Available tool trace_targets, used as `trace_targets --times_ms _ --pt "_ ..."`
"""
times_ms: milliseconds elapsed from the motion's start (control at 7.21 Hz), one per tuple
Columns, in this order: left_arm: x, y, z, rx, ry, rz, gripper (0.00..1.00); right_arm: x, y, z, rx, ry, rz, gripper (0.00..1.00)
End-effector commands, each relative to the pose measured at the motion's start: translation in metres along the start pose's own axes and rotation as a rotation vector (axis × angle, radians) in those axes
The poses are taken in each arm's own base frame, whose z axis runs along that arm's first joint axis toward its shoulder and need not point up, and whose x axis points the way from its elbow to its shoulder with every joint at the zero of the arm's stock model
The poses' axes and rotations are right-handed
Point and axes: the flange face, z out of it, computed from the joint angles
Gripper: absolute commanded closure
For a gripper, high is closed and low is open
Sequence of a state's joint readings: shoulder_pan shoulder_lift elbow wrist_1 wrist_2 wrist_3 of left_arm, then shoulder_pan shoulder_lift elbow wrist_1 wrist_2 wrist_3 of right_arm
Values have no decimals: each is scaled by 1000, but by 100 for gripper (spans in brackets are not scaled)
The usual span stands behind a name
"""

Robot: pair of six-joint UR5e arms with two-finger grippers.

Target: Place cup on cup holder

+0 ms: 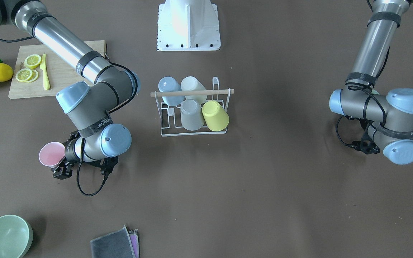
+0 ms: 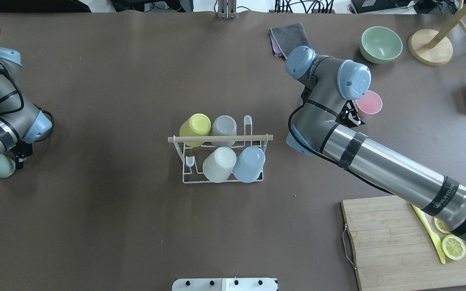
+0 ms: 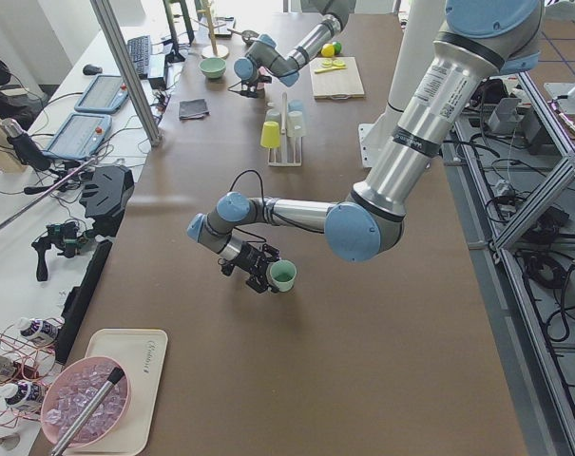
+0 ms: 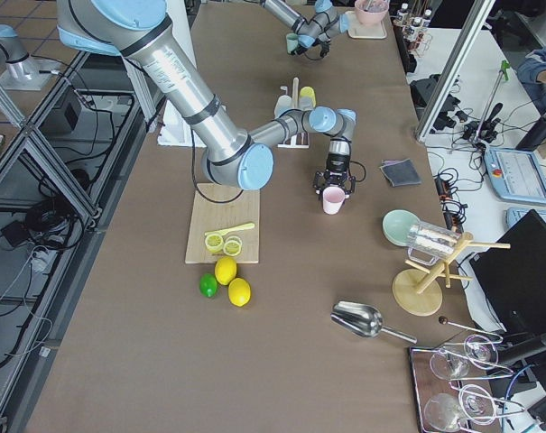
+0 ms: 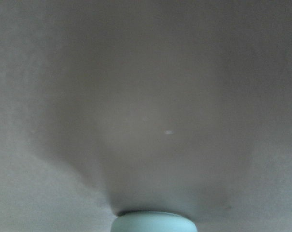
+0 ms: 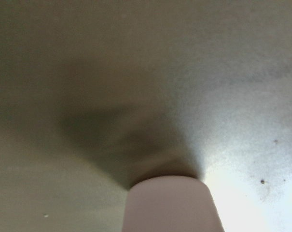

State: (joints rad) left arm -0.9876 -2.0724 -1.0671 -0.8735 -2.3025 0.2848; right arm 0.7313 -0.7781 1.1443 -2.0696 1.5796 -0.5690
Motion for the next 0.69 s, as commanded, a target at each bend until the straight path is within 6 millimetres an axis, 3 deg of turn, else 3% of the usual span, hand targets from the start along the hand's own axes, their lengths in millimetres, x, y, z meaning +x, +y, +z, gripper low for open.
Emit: trace_targets --times_ms 0,555 --pt "-1 0 0 2 2 1 2 -4 -2 4 -5 1 -6 9" --pt "0 0 1 -1 -1 3 2 -5 0 15 -26 8 -9 9"
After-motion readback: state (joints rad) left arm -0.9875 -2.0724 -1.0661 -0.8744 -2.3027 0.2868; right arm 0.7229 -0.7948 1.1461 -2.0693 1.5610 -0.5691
